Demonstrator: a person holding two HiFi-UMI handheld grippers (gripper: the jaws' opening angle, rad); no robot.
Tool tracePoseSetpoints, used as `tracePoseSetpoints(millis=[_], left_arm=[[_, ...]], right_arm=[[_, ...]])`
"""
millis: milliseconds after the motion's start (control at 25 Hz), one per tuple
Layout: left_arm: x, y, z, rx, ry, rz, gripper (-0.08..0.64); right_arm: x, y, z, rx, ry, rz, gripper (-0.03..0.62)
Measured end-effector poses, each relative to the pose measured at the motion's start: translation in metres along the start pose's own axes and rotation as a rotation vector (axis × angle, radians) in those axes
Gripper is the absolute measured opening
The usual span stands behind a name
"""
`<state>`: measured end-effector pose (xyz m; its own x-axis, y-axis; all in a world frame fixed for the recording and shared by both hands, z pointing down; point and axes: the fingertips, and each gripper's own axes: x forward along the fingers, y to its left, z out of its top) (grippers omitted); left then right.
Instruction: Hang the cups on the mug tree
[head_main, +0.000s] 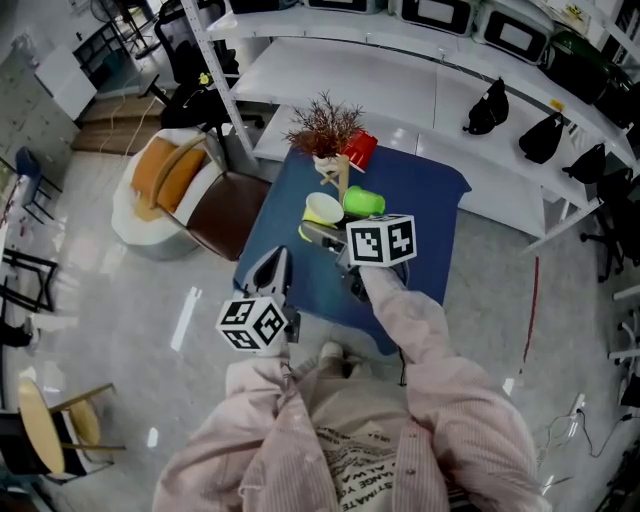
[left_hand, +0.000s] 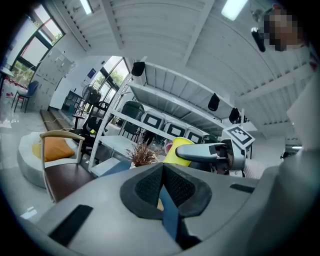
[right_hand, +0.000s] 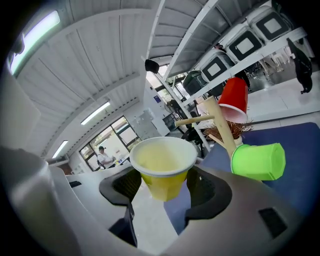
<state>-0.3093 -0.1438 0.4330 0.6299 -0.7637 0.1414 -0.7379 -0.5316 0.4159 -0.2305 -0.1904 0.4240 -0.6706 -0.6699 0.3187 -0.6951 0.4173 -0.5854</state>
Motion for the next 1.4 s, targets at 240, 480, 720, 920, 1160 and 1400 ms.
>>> tracePoseSetpoints(millis=[240, 480, 720, 920, 1160, 1400], left_arm=[[0.008, 0.006, 0.004, 0.002, 0.012, -0.027, -0.002], [0.017, 0.013, 0.01, 0.01, 0.015, -0.057, -0.002], [0.026, 0.011, 0.015, 0.034, 0.018, -0.097, -0.002], [0.029, 0.008, 0.014, 0.043, 0.022, -0.109, -0.002], [0.033, 0.0, 0.014, 0.046, 0.017, -0.101, -0.002], [0.036, -0.009, 0.014, 0.04, 0.004, -0.052, -0.002]], right_arm=[[0.009, -0.003, 0.007, 0.044, 0.001, -0.005, 0.276], [0.015, -0.005, 0.018, 0.096, -0.009, -0.003, 0.276], [0.017, -0.01, 0.026, 0.178, -0.03, 0.015, 0.276], [0.013, -0.014, 0.031, 0.238, -0.04, 0.039, 0.276], [0.009, -0.016, 0.038, 0.304, -0.038, 0.085, 0.276], [0.007, -0.021, 0.045, 0.398, -0.024, 0.147, 0.276]])
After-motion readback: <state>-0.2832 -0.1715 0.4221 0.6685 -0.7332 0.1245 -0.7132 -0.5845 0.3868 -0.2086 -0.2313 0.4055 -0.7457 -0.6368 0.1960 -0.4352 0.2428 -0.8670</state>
